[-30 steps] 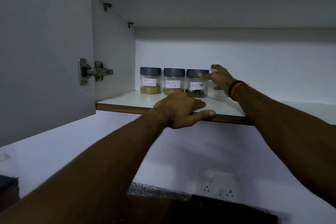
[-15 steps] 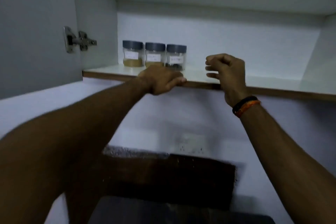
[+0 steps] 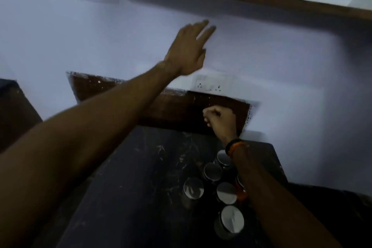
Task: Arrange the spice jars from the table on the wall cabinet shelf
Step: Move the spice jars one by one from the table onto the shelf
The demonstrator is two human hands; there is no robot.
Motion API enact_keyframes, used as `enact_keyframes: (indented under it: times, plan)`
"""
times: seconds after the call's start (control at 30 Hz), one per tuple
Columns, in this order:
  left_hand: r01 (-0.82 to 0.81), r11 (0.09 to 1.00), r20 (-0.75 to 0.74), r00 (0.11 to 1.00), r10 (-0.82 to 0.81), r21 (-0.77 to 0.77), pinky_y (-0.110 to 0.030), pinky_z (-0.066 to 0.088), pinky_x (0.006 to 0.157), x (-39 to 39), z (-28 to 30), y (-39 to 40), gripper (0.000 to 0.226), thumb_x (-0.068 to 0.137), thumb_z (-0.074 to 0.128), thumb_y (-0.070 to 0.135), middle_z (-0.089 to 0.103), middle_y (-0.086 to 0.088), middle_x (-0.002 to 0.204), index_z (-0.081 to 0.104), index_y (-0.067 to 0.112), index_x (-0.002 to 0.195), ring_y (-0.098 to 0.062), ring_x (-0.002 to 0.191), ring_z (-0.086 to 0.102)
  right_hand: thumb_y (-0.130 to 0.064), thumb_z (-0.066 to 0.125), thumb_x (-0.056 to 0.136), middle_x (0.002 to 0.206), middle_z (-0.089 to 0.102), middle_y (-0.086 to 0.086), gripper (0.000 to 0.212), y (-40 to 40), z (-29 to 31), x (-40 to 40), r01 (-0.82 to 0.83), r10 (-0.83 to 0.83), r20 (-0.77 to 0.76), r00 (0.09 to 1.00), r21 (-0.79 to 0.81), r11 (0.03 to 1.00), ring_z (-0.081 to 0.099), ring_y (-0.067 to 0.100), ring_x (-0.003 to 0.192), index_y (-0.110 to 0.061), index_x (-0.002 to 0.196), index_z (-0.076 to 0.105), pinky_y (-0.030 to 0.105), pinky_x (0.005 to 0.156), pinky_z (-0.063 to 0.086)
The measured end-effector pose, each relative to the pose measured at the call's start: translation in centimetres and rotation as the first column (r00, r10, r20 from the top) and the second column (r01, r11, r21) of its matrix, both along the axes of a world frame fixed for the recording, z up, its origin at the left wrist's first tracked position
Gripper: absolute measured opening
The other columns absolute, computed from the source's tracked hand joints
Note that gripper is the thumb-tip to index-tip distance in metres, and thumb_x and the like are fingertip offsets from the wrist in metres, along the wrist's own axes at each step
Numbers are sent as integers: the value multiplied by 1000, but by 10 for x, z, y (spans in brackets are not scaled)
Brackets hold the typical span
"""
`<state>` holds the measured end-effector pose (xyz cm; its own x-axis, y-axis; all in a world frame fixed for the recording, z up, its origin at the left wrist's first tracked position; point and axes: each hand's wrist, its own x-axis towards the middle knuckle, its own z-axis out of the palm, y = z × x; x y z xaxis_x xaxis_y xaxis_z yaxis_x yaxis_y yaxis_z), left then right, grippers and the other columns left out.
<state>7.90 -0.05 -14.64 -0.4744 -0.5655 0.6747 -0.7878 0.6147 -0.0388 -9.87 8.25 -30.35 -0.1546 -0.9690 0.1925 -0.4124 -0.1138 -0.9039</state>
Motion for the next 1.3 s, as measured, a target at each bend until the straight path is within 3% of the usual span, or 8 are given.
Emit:
enact_keyframes:
  times: [0.13, 0.27, 0.4, 0.57, 0.73, 0.97, 1.13, 1.3]
  plan:
    - [3, 935, -24, 1000, 5, 355, -41, 25, 117, 0, -106, 44, 65, 89, 54, 10, 33, -20, 159, 38, 7, 152, -35, 144, 35, -25, 67, 93, 80, 75, 0, 14, 23, -59, -7, -4, 34, -155, 987, 190, 982, 71, 23, 83, -19, 84, 77, 41, 80, 58]
    - [-32, 736, 8, 999, 37, 677, -46, 33, 113, 2, -203, 91, 66, 89, 56, 11, 36, -17, 155, 36, 9, 152, -35, 137, 42, -23, 60, 97, 84, 68, -6, 19, 52, -96, -7, 29, 81, -415, 906, 252, 967, 62, 13, 77, -16, 83, 71, 18, 65, 39]
    - [-22, 527, -16, 998, 67, 850, -47, 37, 113, 3, -277, 137, 60, 91, 59, 18, 42, -12, 150, 41, 14, 148, -29, 132, 45, -16, 57, 97, 102, 73, 3, 16, 78, -128, -5, -67, 268, -537, 800, 363, 929, 68, 22, 99, -11, 101, 72, 31, 91, 51]
    - [29, 379, -101, 980, 170, 925, -38, 43, 104, 5, -316, 168, 45, 91, 61, 22, 54, -8, 133, 52, 18, 135, -25, 123, 52, -34, 56, 98, 144, 49, 9, 45, 107, -164, 8, -54, 330, -603, 726, 428, 902, 50, 28, 132, -17, 140, 54, 41, 107, 45]
    - [50, 306, -129, 961, 246, 951, -40, 49, 101, 10, -324, 175, 40, 91, 58, 9, 58, -4, 127, 55, 18, 130, -20, 116, 57, -60, 63, 88, 149, 37, 12, 72, 119, -186, 30, 38, 339, -682, 648, 473, 880, 43, 34, 135, -22, 145, 41, 46, 104, 47]
    - [110, 275, -196, 930, 311, 955, -36, 52, 96, 10, -335, 186, 42, 93, 57, 8, 62, -3, 121, 54, 17, 134, -18, 108, 61, -59, 73, 80, 149, 33, 18, 98, 126, -212, 38, 120, 268, -604, 751, 524, 843, 42, 40, 133, -31, 158, 20, 47, 102, 45]
    - [165, 227, -244, 891, 382, 960, -30, 52, 84, 12, -344, 191, 41, 94, 52, 6, 60, 0, 112, 54, 20, 132, -13, 98, 60, -49, 75, 78, 136, 46, 15, 84, 130, -222, 37, 118, 186, -566, 803, 457, 882, 51, 37, 123, -32, 149, 32, 44, 94, 51]
    - [257, 190, -319, 745, 586, 948, -24, 51, 82, 14, -356, 192, 32, 102, 45, 8, 62, -5, 127, 58, 19, 128, -11, 102, 60, -38, 81, 75, 138, 49, 7, 82, 133, -211, 33, 51, 86, -334, 939, 382, 923, 50, 28, 128, -36, 146, 40, 39, 103, 45]
